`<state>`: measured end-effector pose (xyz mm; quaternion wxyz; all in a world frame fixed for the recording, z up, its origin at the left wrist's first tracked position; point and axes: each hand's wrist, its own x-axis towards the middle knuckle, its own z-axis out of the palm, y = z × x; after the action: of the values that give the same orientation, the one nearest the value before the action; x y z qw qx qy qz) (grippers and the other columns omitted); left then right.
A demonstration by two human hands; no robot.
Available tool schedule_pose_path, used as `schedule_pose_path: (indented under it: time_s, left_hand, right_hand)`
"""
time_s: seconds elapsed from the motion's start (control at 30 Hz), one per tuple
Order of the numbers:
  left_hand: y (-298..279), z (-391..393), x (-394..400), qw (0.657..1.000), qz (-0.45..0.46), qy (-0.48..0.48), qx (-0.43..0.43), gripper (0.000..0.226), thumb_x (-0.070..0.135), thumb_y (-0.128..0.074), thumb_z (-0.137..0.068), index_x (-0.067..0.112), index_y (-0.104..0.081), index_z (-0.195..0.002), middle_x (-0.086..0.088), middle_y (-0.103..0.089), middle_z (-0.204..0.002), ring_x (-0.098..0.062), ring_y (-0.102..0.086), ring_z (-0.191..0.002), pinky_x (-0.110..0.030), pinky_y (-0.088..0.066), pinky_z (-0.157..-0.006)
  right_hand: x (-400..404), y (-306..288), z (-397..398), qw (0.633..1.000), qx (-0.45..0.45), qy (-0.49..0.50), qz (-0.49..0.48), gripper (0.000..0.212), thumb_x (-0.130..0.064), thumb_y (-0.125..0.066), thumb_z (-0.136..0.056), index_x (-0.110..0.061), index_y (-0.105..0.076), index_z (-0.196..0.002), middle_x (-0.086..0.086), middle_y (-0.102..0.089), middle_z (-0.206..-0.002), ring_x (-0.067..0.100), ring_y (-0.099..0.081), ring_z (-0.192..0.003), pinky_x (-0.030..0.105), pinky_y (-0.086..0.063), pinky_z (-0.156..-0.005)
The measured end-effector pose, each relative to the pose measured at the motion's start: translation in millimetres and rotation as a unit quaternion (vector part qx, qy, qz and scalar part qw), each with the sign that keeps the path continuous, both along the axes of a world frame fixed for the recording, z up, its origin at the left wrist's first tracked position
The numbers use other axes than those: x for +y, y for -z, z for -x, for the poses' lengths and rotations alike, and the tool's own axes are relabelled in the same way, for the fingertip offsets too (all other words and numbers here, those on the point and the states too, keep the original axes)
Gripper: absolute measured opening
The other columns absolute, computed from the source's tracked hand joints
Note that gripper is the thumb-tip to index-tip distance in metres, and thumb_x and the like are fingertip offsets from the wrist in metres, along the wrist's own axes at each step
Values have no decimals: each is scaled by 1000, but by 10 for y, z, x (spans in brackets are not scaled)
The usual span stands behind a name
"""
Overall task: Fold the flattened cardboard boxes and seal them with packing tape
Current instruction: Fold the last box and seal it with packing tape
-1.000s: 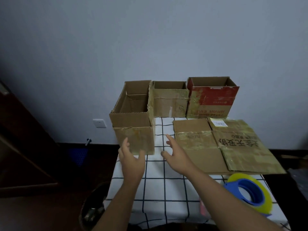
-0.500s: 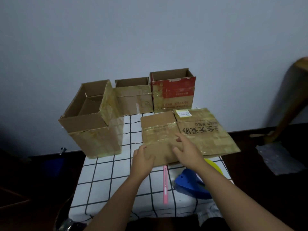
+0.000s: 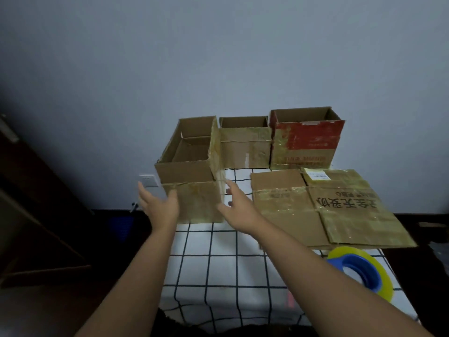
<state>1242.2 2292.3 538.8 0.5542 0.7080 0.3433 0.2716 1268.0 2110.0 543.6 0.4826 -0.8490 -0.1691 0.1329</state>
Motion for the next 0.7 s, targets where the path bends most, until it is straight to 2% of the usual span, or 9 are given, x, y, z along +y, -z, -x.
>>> schedule_pose_path:
  time_s: [0.07,0.1,0.17,0.2,0.27,0.33,0.47,0.6,0.7]
  left_hand:
    - [-112,-82,241,992,79,98,16,76,23,-59,-91,28,-19,-155,-5,-31,-156,-23,-39,-135,-36,-35,-109]
    - [-156,-87,274,984,89,149,27,64,21,-57,-93,28,-29,-151,-2,-43,-149,-18,-49,-124,-28,-41,-99]
    - [-176,-68,238,979,81,187,27,43,15,-53,-96,31,-45,-135,0,-57,-129,-6,-56,-100,-21,-43,-75]
    - [-149,-49,208,979,85,186,20,38,15,-54,-95,33,-46,-128,0,-58,-125,-6,-57,-97,-22,-44,-72]
    - [-45,35,125,983,70,171,15,40,25,-60,-88,35,-44,-123,0,-56,-128,-12,-58,-103,-30,-51,-81]
    - [53,142,6,984,29,174,16,54,37,-61,-77,33,-43,-127,0,-53,-129,-15,-60,-107,-40,-54,-90]
    - [153,199,-345,965,2,263,-12,60,25,-62,-86,25,-39,-141,5,-50,-132,-8,-57,-112,-32,-52,-93]
    - [123,48,-490,911,3,411,27,63,15,-58,-94,33,-32,-149,19,-45,-134,1,-43,-122,-29,-38,-105]
    - [144,-77,-450,902,-30,428,45,59,14,-56,-96,29,-35,-149,13,-43,-144,-5,-41,-130,-28,-36,-106]
  right_hand:
    - [265,-101,-74,999,28,13,-41,85,-27,-56,-96,-32,2,-157,1,-19,-163,25,-31,-145,38,-31,-116]
    - [364,-135,-110,998,40,23,-52,88,-28,-57,-95,-33,5,-157,-1,-17,-163,24,-28,-147,38,-30,-116]
    - [482,-140,-190,996,38,47,-60,90,-34,-59,-87,-36,-2,-157,-3,-28,-160,23,-35,-143,42,-35,-114]
    - [501,-126,-219,996,25,59,-57,89,-37,-59,-82,-36,-8,-156,-3,-36,-155,22,-40,-139,44,-39,-112]
    - [480,-121,-263,995,-3,82,-56,85,-39,-58,-80,-36,-16,-154,-3,-42,-150,19,-44,-134,44,-41,-110]
    - [420,-142,-330,993,-31,101,-58,82,-39,-58,-83,-35,-18,-154,-4,-40,-151,18,-43,-134,46,-40,-110]
    - [270,-141,-531,989,-20,130,-74,77,-32,-59,-95,-27,-14,-157,-2,-30,-158,20,-33,-142,45,-36,-114]
    - [244,-113,-575,988,15,117,-101,64,-26,-47,-102,-26,-15,-158,-1,-28,-160,17,-30,-145,30,-30,-112]
    - [265,-62,-537,982,25,138,-124,67,-37,-50,-100,-27,-16,-158,-1,-26,-161,19,-28,-146,34,-28,-112]
